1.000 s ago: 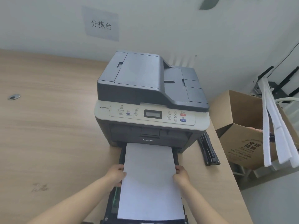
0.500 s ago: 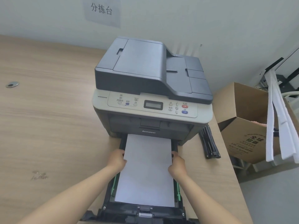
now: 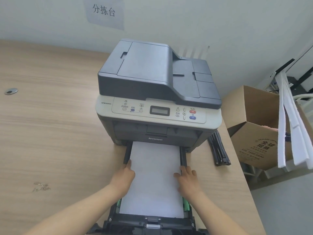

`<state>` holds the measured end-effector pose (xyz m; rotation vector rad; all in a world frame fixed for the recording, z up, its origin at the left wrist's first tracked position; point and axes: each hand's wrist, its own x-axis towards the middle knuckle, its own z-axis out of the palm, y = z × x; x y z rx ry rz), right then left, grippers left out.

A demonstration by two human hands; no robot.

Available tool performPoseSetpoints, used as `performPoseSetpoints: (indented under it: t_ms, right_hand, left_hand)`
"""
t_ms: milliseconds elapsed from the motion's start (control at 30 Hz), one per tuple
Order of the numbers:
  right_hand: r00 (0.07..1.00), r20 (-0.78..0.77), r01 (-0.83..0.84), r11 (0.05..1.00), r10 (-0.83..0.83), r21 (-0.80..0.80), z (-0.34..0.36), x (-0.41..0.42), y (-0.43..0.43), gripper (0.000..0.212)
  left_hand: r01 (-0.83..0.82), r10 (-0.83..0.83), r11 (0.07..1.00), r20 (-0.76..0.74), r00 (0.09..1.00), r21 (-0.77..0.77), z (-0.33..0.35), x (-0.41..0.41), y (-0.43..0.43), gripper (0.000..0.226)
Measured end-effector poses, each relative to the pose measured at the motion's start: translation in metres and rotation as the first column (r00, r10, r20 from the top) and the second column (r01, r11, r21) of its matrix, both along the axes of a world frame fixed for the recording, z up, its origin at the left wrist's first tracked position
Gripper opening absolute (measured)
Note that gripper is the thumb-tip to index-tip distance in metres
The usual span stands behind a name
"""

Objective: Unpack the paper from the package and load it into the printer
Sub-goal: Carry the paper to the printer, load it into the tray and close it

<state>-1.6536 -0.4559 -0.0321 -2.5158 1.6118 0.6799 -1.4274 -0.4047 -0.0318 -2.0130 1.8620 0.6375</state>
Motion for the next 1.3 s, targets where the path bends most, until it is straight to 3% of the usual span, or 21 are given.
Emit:
performPoseSetpoints:
  t_ms: [133,200,333,500,600,700,800,867,967,1167,1267,1300]
  right_hand:
    - [0.996,-0.075,-0.035,0.984,0.049,0.175,0.001,-0.004,-0.006,0.065]
    - [0.998,-0.032,-0.040,0.976,0.048,0.214,0.009,-0.006,-0.006,0.063]
    - [0.943,0.243,0.179,0.963,-0.226,0.201,0.016,-0.011,0.001,0.054]
    - [0.795,0.253,0.444,0.813,-0.551,0.376,0.016,-0.010,0.016,0.056]
    - [0.726,0.267,0.534,0.764,-0.634,0.362,0.018,-0.008,0.021,0.046]
    - [0.681,0.248,0.572,0.712,-0.689,0.407,0.018,-0.011,0.026,0.013]
    - [0.611,0.268,0.609,0.659,-0.744,0.441,0.015,-0.013,0.027,0.033]
    - [0.576,0.294,0.615,0.641,-0.763,0.460,0.016,-0.014,0.027,0.018]
    - [0.520,0.344,0.621,0.622,-0.782,0.477,0.009,-0.017,0.026,0.032]
    - [0.595,0.338,0.579,0.681,-0.729,0.448,0.008,-0.019,0.024,0.036]
    - [0.711,0.290,0.495,0.749,-0.640,0.440,0.018,-0.018,0.024,0.027]
    - [0.767,0.279,0.451,0.796,-0.577,0.405,0.021,-0.016,0.025,0.026]
  left_hand:
    - [0.112,-0.115,0.993,0.060,0.992,0.040,-0.005,0.003,0.001,0.042]
    - [0.129,-0.130,0.991,0.026,0.991,0.046,-0.003,0.008,0.003,0.043]
    - [-0.019,0.010,0.997,-0.120,0.993,-0.075,0.003,0.018,0.010,0.043]
    - [-0.264,0.252,0.964,-0.338,0.907,0.012,0.010,0.020,0.023,0.050]
    - [-0.351,0.353,0.933,-0.372,0.858,0.076,0.009,0.015,0.030,0.056]
    - [-0.427,0.430,0.899,-0.356,0.830,0.091,0.007,0.010,0.032,0.056]
    - [-0.495,0.509,0.858,-0.349,0.787,0.136,0.007,0.010,0.029,0.040]
    - [-0.533,0.546,0.834,-0.350,0.761,0.142,0.008,0.011,0.029,0.015]
    - [-0.553,0.567,0.818,-0.377,0.733,0.156,0.004,0.015,0.029,0.038]
    - [-0.506,0.558,0.829,-0.402,0.726,0.238,0.010,0.014,0.028,0.023]
    - [-0.446,0.531,0.847,-0.424,0.733,0.290,0.023,0.007,0.030,0.013]
    - [-0.417,0.510,0.860,-0.437,0.741,0.294,0.023,0.009,0.031,0.033]
